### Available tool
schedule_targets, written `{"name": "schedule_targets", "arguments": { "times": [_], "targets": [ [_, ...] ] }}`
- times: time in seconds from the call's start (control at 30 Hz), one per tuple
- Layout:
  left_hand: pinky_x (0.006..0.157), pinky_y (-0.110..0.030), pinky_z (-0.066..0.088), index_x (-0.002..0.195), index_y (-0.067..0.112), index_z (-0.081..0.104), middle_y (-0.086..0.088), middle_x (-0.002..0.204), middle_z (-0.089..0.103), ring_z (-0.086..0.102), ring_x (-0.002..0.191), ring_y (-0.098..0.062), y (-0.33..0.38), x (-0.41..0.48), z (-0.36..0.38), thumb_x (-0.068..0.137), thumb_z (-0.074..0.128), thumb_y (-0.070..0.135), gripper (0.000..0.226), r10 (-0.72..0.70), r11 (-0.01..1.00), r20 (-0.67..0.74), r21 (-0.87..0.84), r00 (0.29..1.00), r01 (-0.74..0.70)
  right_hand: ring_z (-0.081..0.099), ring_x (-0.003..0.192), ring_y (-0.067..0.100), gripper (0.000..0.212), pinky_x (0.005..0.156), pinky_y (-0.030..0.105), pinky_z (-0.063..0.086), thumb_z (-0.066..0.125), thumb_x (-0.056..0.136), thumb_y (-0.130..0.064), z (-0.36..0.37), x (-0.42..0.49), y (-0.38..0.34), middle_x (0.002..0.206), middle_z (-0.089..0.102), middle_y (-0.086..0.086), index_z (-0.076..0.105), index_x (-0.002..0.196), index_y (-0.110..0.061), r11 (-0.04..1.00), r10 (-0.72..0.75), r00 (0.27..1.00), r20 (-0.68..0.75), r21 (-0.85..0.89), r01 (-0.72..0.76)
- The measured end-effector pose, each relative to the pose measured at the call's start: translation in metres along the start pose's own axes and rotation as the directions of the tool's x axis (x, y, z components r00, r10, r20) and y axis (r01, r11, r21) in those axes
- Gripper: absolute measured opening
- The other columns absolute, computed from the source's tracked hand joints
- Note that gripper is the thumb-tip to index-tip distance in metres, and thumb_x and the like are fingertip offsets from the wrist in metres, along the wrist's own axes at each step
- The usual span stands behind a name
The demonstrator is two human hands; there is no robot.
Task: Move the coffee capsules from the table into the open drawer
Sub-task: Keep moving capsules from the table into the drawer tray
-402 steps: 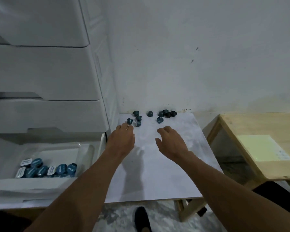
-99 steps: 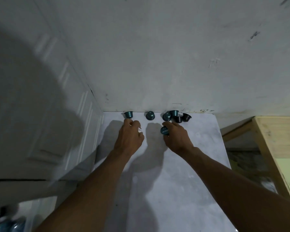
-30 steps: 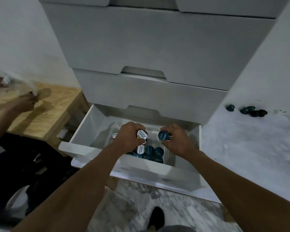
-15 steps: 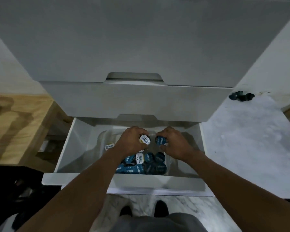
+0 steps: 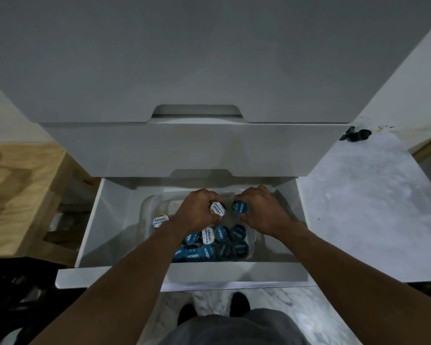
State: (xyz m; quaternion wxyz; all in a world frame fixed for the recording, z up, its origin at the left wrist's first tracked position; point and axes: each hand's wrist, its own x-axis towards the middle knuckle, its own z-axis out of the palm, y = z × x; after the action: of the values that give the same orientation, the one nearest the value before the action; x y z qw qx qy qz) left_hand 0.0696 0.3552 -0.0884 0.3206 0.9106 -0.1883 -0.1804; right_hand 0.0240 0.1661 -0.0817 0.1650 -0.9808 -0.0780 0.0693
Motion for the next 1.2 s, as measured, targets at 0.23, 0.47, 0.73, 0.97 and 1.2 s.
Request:
{"name": "schedule_targets", "arguments": {
  "times": [0.23,0.47,0.73,0.97,1.2],
  "targets": [
    [0.079,-0.021,0.046,0.112,0.014,0.066,-0.006,0.107,0.067,0.062,0.093,-0.017,0.001,0.002,0.006,0.072,0.080,0.021,0.043,0.004,1.000,0.040,0.014,0.999,-0.005,0.045,0.108,0.023,0.044,0.091,0.034,0.041,0.071,0.080,-0.027,0.003,0.000,-0.002,0.121,0.061,0.003,0.060,0.122,-0.022,1.000,0.016,0.997,0.077,-0.006,-0.016],
    [0.084,-0.024,0.050,0.113,0.013,0.067,-0.006,0.106,0.069,0.063,0.093,-0.015,-0.001,0.004,0.009,0.079,0.073,0.020,0.035,-0.020,1.000,0.049,0.004,0.999,0.020,0.044,0.115,0.025,0.047,0.097,0.036,0.041,0.069,0.081,-0.029,0.003,0.004,0.000,0.127,0.058,0.004,0.057,0.126,-0.022,1.000,0.026,0.989,0.142,-0.005,-0.025],
    [0.089,-0.028,0.051,0.112,0.015,0.067,-0.007,0.108,0.069,0.064,0.098,-0.017,0.000,0.008,0.011,0.086,0.065,0.017,0.026,-0.053,0.997,0.049,0.063,0.997,0.050,0.052,0.111,0.024,0.032,0.096,0.041,0.044,0.057,0.084,-0.030,0.004,0.006,0.005,0.120,0.063,0.001,0.063,0.116,-0.026,1.000,0.014,0.983,0.182,0.007,-0.015],
    [0.085,-0.031,0.053,0.110,0.018,0.068,-0.008,0.106,0.069,0.064,0.094,-0.019,0.004,0.007,0.012,0.086,0.064,0.018,0.025,-0.064,0.993,0.094,0.106,0.994,0.054,0.053,0.105,0.023,0.023,0.091,0.042,0.047,0.055,0.083,-0.030,0.006,0.008,0.011,0.108,0.064,0.001,0.069,0.101,-0.024,1.000,-0.008,0.979,0.203,-0.015,0.012],
    [0.094,-0.029,0.049,0.119,0.019,0.064,-0.008,0.117,0.065,0.061,0.105,-0.020,0.009,0.005,0.013,0.085,0.061,0.010,0.035,-0.100,0.985,0.078,0.152,0.992,0.087,0.052,0.111,0.025,0.027,0.095,0.041,0.045,0.057,0.086,-0.029,0.003,0.004,0.010,0.115,0.062,0.004,0.067,0.108,-0.020,0.999,-0.025,0.981,0.192,0.026,0.020]
  ]
}}
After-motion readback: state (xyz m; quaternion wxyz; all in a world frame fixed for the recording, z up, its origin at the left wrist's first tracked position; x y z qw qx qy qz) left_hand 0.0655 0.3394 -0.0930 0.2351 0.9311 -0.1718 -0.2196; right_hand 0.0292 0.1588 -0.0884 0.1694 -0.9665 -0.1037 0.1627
